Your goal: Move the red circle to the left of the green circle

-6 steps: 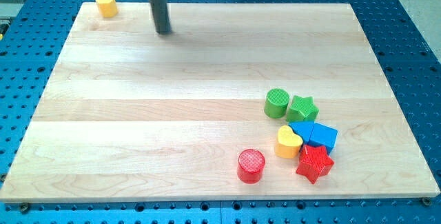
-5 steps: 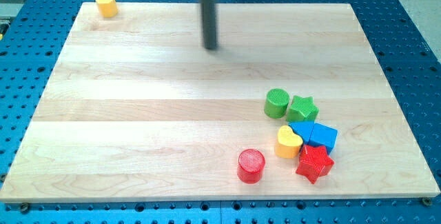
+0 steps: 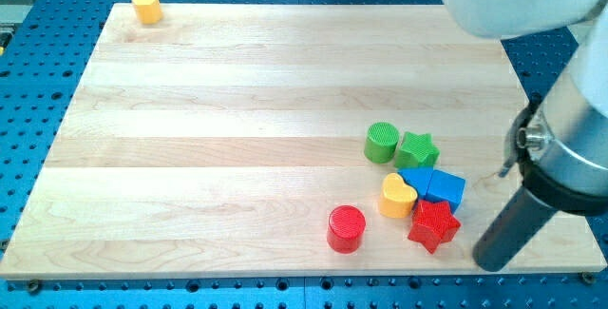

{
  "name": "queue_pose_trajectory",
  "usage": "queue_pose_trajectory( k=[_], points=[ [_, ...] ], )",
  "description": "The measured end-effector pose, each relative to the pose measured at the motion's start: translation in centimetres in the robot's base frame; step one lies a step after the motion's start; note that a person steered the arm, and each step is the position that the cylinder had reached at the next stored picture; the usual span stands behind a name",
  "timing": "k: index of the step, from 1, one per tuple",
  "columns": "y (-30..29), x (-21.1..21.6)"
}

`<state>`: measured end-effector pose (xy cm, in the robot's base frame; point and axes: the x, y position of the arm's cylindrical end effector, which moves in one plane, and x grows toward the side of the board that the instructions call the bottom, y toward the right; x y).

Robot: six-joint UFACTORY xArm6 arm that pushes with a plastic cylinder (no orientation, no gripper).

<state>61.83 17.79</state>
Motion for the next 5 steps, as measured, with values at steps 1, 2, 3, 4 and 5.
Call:
queue_pose_trajectory(
  k=[1,2,3,4,5],
  points=[
    [-4.3,0.1],
    [-9.0,0.1],
    [-13.8,-0.6],
    [-19.2,-5.2],
    [-19.6,-10.7]
  ],
)
